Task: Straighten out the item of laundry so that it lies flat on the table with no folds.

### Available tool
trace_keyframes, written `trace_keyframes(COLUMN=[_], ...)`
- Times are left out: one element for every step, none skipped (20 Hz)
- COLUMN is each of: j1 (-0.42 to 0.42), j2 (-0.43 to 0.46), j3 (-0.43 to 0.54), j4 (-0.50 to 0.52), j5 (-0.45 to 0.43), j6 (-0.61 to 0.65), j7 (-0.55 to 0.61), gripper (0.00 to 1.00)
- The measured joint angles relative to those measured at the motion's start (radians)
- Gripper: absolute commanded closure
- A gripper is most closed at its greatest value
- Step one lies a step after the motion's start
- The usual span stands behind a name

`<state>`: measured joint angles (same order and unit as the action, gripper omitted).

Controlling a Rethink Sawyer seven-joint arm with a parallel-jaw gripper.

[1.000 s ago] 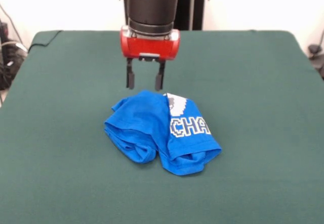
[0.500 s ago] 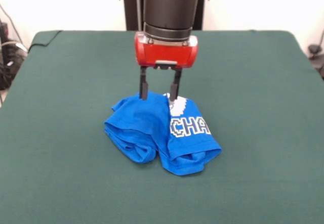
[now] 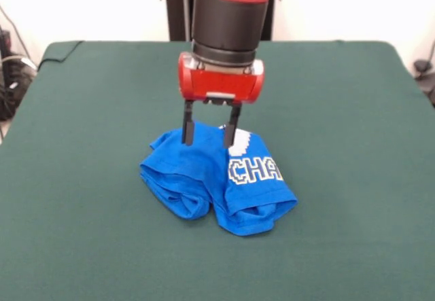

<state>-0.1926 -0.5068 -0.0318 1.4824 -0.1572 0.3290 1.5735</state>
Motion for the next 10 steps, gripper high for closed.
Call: trace_keyframes(j1=[0.0,0.0,0.0,0.0,0.001,0.002,0.006,0.01,0.014,0.022], j2=[0.02,0.027,0.044,0.05,0.059,0.068,0.081,0.091,0.098,0.116], j3=[-0.004,-0.005,-0.007,-0.007,-0.009,-0.012,-0.018,-0.024,-0.029,-0.034], j4=[-0.01,-0.012,-0.017,-0.018,-0.019,-0.019,-0.02,-0.019,-0.019,-0.019], j5=[0.005,0.007,0.009,0.009,0.01,0.011,0.012,0.012,0.013,0.019], j6=[0.0,0.0,0.0,0.0,0.0,0.0,0.0,0.0,0.0,0.0], j7=[0.0,0.0,0.0,0.0,0.0,0.0,0.0,0.0,0.0,0.0], gripper=[0.0,0.0,0.0,0.0,0.0,0.0,0.0,0.0,0.0,0.0])
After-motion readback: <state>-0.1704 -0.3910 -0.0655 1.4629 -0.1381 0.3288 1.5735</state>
